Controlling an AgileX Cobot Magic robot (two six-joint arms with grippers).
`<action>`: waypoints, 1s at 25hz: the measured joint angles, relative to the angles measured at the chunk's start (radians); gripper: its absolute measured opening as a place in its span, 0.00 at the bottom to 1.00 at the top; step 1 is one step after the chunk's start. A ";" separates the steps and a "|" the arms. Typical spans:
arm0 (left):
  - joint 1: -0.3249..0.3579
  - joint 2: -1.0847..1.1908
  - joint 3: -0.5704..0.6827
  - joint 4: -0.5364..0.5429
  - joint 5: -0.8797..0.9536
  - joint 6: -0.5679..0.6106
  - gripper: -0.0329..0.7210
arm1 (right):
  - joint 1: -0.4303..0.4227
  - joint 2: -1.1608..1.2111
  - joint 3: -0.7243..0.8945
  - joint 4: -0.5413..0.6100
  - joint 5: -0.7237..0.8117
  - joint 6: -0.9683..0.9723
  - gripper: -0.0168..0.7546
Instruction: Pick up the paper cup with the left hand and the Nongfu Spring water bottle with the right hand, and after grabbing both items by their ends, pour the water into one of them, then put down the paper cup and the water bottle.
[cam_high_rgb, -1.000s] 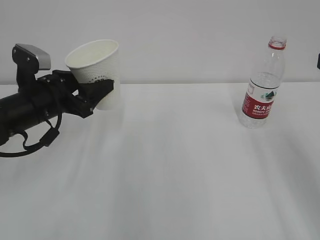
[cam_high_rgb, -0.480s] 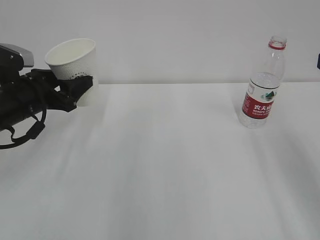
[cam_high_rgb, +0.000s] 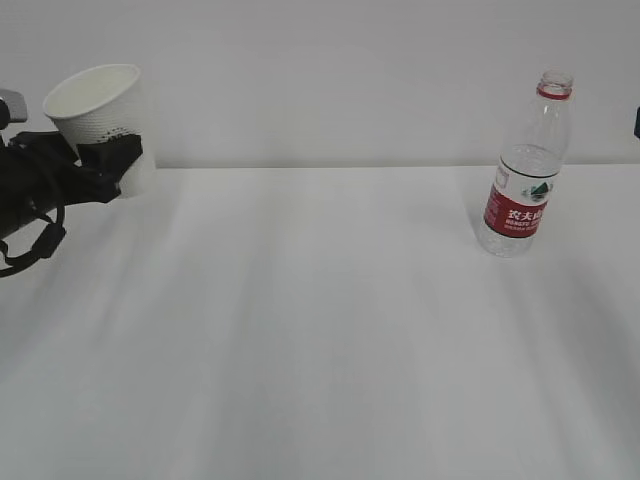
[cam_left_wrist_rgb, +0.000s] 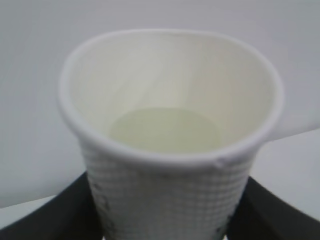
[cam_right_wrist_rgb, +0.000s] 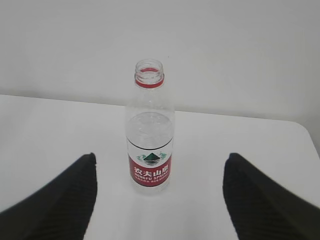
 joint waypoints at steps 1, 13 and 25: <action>0.011 0.000 0.002 -0.004 0.000 0.000 0.66 | 0.000 0.000 0.000 0.000 0.000 0.000 0.78; 0.097 0.007 0.002 -0.067 0.006 0.018 0.65 | 0.000 0.000 0.000 0.000 0.000 0.000 0.78; 0.101 0.120 0.002 -0.164 -0.027 0.046 0.65 | 0.000 0.000 0.000 0.000 0.000 0.000 0.78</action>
